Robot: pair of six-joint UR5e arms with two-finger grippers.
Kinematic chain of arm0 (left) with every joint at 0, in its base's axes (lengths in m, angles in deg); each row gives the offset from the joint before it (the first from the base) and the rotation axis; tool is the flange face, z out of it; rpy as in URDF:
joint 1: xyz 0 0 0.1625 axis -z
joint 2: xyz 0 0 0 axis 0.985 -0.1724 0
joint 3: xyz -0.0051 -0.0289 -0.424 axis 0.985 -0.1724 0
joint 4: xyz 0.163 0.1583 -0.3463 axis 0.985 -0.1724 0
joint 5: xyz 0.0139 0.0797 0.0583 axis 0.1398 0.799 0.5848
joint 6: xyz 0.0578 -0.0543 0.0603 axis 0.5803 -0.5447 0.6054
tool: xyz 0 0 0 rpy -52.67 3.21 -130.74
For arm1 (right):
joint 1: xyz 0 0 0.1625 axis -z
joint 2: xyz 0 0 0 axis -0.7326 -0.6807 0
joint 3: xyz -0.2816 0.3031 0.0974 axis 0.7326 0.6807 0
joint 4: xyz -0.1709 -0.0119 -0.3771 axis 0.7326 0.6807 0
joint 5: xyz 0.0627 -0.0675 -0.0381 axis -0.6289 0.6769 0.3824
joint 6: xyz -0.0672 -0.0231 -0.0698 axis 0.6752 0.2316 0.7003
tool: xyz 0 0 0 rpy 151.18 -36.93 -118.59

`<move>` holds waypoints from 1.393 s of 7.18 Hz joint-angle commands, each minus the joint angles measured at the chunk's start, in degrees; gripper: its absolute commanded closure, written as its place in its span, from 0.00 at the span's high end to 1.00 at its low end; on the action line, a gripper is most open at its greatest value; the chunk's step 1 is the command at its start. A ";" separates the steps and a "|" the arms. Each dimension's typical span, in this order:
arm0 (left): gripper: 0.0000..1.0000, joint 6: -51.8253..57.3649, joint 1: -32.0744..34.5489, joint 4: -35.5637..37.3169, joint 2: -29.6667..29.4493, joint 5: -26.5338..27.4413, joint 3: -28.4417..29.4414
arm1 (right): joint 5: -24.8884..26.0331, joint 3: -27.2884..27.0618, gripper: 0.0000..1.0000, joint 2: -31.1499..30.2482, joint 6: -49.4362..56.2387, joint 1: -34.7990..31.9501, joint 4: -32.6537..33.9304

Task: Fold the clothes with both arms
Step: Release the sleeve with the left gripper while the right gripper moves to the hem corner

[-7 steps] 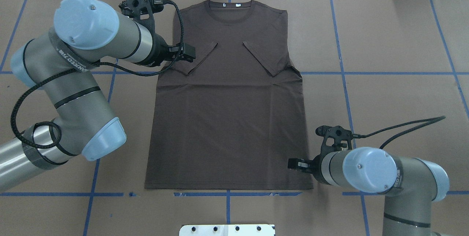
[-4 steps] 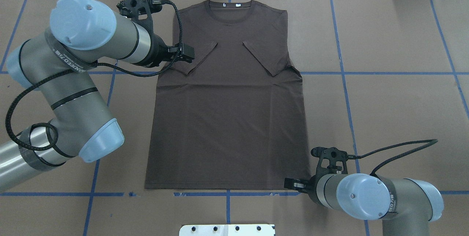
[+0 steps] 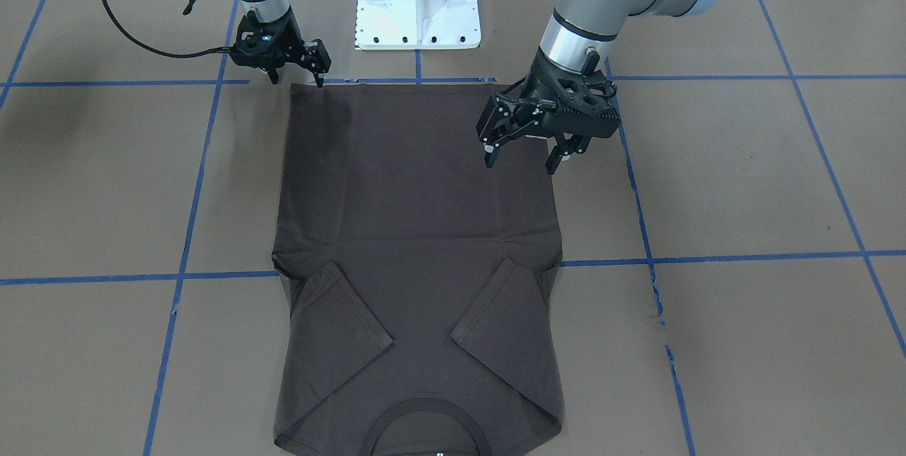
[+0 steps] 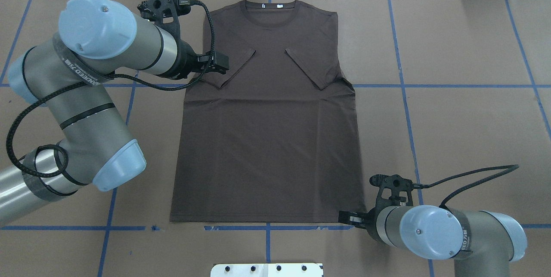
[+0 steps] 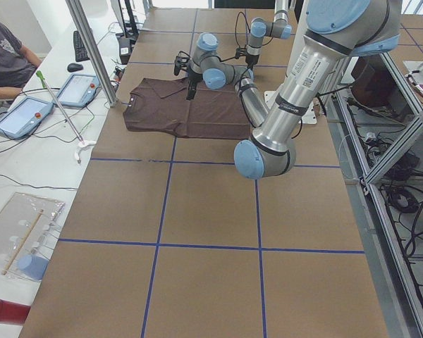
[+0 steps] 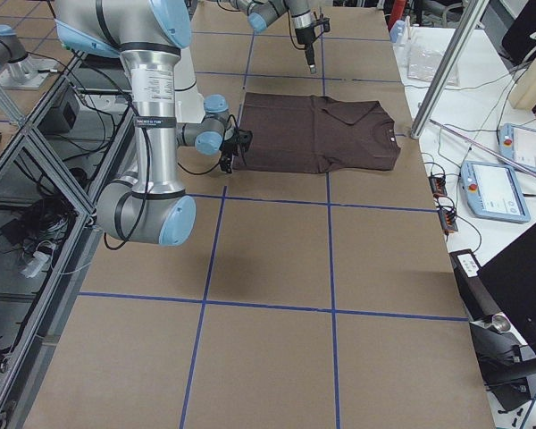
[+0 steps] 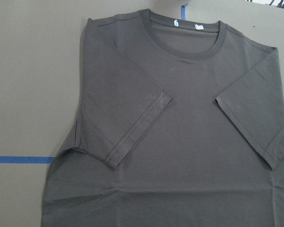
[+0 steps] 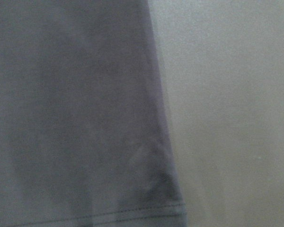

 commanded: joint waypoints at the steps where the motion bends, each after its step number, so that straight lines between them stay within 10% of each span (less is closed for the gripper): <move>1: 1.00 -0.07 -0.21 -0.09 0.09 0.06 0.09 | -0.01 0.03 0.93 -0.04 0.00 0.07 0.15; 3: 1.00 0.02 -0.21 -0.09 0.09 0.06 0.17 | -0.53 0.11 0.89 0.23 0.00 0.07 0.15; 8: 1.00 0.02 -0.30 -0.44 0.09 0.06 0.70 | -2.73 -0.76 0.11 -0.21 0.00 -1.68 0.24; 10: 1.00 0.02 -0.30 -0.53 0.09 0.06 0.61 | -2.73 -0.85 0.00 -0.21 0.00 -1.78 0.41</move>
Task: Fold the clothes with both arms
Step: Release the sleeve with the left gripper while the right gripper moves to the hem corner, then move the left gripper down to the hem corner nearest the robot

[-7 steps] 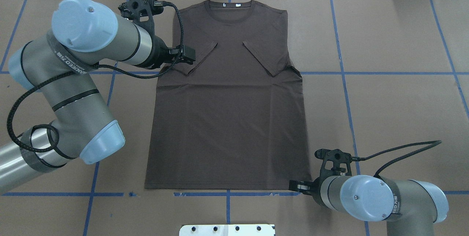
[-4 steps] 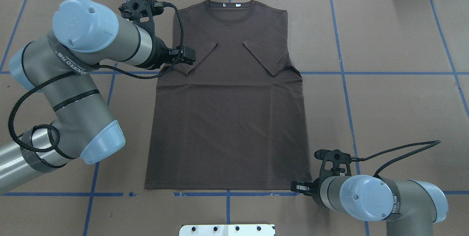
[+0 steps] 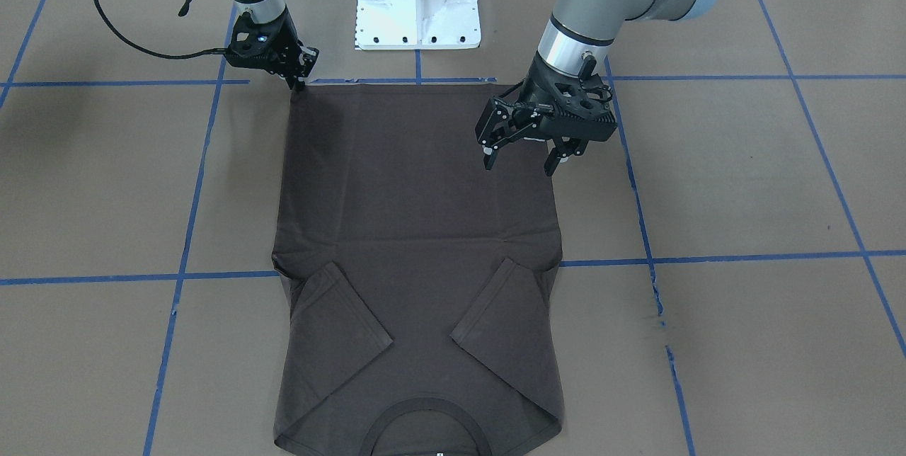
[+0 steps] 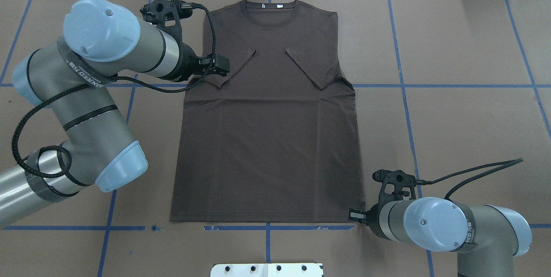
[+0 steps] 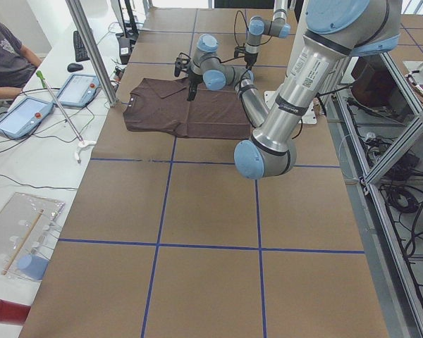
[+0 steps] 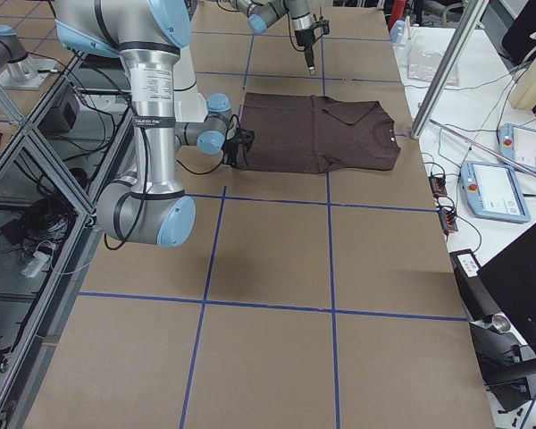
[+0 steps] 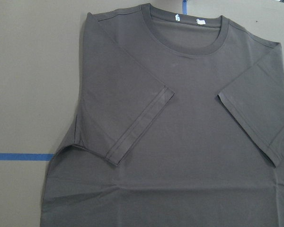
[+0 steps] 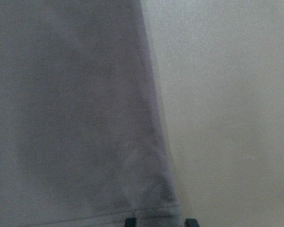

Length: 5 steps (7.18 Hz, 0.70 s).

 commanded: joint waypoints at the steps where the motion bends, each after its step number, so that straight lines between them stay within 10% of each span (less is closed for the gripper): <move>1: 1.00 0.00 0.00 -0.07 0.09 0.00 0.15 | -0.09 -0.12 0.00 -0.30 0.00 -0.11 0.11; 5: 1.00 -13.88 -7.78 0.02 7.25 0.61 -4.65 | -0.17 -2.83 0.00 -0.83 -0.35 -1.42 0.02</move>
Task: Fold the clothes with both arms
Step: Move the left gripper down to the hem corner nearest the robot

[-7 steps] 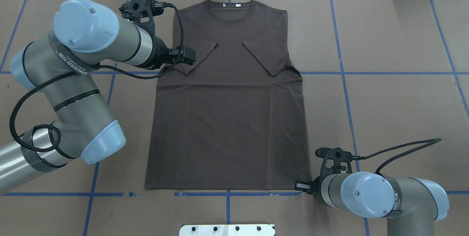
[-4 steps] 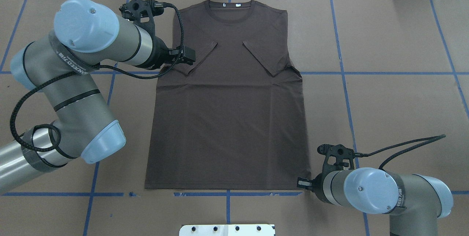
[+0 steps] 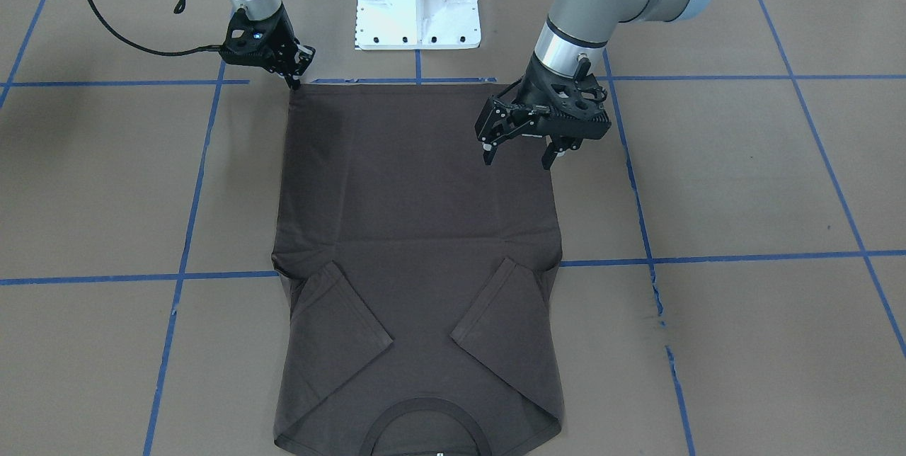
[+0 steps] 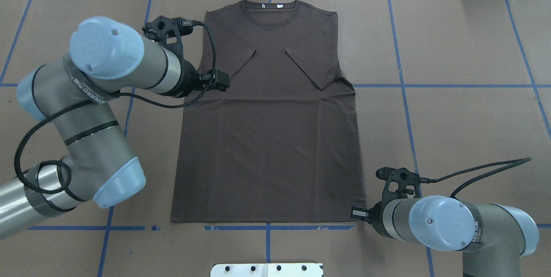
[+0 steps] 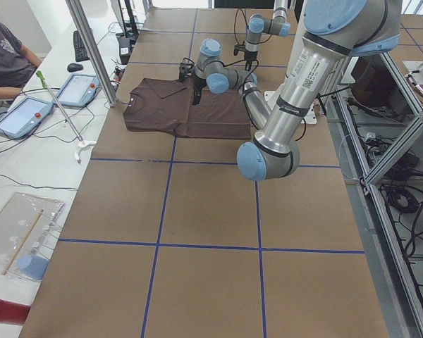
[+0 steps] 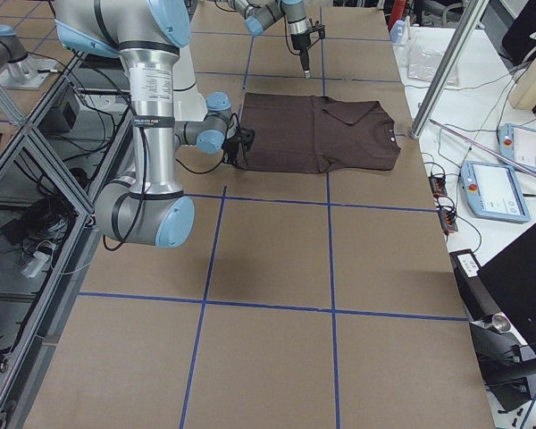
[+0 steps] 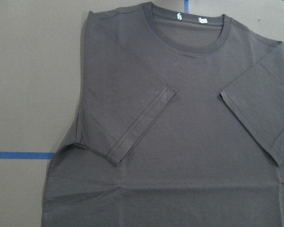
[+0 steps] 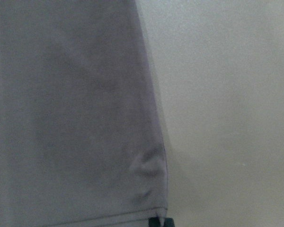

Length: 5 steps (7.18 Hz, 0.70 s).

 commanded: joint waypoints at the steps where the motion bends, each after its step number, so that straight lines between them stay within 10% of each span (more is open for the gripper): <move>1: 1.00 -14.88 -7.25 0.82 7.04 0.79 -8.10 | -0.44 -1.89 0.00 -0.09 -0.01 -0.97 -0.07; 5: 1.00 -27.04 -19.04 13.31 12.93 9.91 -12.99 | -0.44 -1.98 0.00 0.79 -0.01 -0.88 -0.16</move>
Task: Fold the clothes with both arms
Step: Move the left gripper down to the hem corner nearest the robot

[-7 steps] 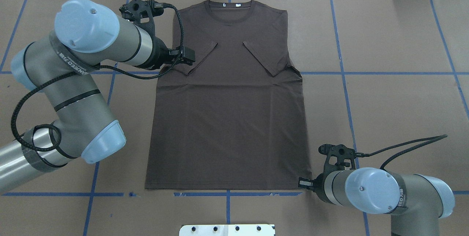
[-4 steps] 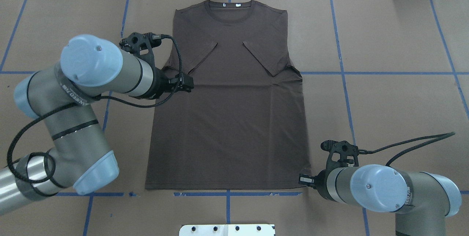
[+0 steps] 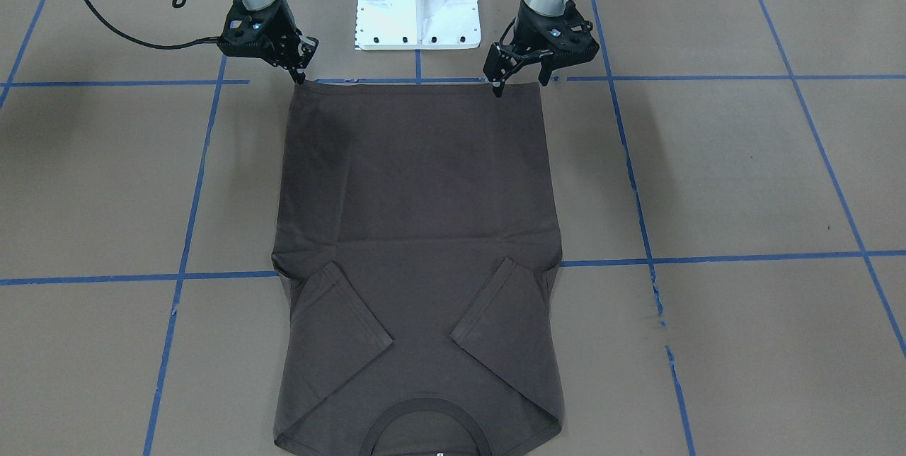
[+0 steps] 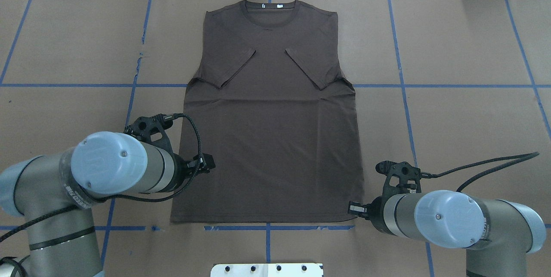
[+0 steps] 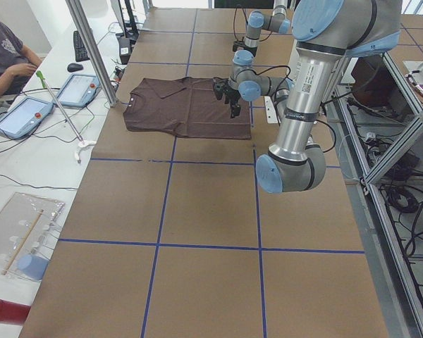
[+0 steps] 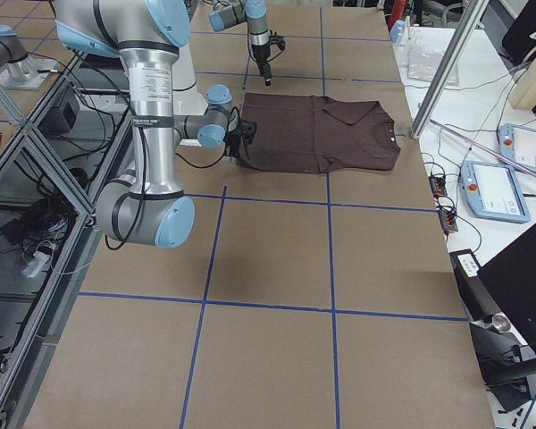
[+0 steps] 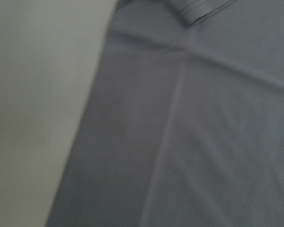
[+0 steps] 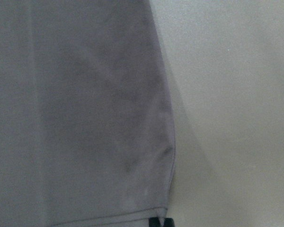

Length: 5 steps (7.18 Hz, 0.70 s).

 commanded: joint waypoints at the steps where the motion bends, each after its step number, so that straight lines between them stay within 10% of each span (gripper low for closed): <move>1: 1.00 -4.92 -5.02 -0.81 4.57 2.97 0.31 | -0.01 -0.03 0.00 0.32 0.00 0.02 -0.01; 5: 1.00 -9.15 -8.98 -7.95 6.70 6.58 5.23 | -0.01 -0.12 0.00 0.32 0.00 0.02 -0.01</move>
